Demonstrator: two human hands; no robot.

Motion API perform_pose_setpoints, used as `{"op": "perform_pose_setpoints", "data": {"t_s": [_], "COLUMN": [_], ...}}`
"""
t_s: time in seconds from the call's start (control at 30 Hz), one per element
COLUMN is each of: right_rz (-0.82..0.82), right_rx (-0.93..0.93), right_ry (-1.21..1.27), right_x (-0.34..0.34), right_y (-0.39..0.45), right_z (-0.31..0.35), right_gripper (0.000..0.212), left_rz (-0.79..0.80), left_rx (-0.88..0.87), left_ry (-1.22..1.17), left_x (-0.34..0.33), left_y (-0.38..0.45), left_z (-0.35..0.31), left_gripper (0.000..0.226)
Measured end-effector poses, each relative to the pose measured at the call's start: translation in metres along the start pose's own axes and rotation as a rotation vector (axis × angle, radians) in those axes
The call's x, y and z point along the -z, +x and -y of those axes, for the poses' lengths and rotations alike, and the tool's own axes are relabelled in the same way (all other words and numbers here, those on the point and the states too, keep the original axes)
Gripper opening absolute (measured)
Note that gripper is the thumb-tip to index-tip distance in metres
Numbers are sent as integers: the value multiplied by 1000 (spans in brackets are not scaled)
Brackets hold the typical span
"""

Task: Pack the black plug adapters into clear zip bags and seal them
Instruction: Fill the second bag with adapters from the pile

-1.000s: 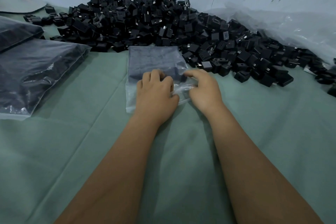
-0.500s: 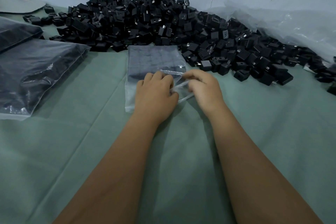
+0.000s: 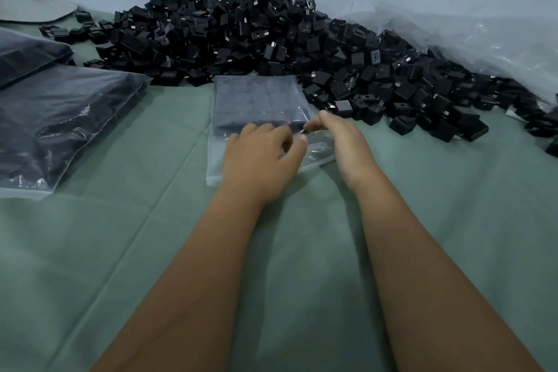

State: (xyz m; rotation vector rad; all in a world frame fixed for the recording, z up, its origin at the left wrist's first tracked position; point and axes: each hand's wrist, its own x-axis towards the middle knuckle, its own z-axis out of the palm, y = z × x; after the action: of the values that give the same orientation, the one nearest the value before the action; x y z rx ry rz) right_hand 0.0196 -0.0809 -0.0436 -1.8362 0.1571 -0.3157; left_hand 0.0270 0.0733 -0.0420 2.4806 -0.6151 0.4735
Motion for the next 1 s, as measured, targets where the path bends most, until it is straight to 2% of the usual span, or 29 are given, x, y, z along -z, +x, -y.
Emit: {"op": "perform_pose_setpoints", "data": {"t_s": [0.17, 0.3, 0.37, 0.47, 0.53, 0.6, 0.73, 0.9, 1.0], "right_rz": [-25, -320, -322, -226, -214, -237, -377, -535, -579], "right_rx": [26, 83, -2, -140, -147, -134, -40, -84, -13], "right_ry": [14, -25, -177, -562, -742, -795, -743, -311, -92], "right_x": [1, 14, 22, 26, 28, 28, 22, 26, 26], "right_y": [1, 20, 34, 53, 63, 69, 67, 51, 32], "right_z": [-1, -1, -9, -17, -18, -17, -23, -22, -19], "right_gripper": [27, 20, 34, 53, 56, 56, 36, 16, 14], "left_rz": [-33, -40, -33, -19, -7, 7, 14, 9, 33], "left_rx": [183, 201, 194, 195, 196, 192, 201, 274, 254], "left_ry": [141, 126, 140, 148, 148, 152, 191, 178, 141], "left_x": [-4, -6, -7, -8, -8, -8, -9, -8, -7], "left_y": [5, 6, 6, 5, 5, 5, 6, 8, 8], "left_z": [11, 13, 12, 13, 13, 12, 13, 14, 15], "left_gripper": [37, 39, 38, 37, 36, 36, 36, 33, 38]}}
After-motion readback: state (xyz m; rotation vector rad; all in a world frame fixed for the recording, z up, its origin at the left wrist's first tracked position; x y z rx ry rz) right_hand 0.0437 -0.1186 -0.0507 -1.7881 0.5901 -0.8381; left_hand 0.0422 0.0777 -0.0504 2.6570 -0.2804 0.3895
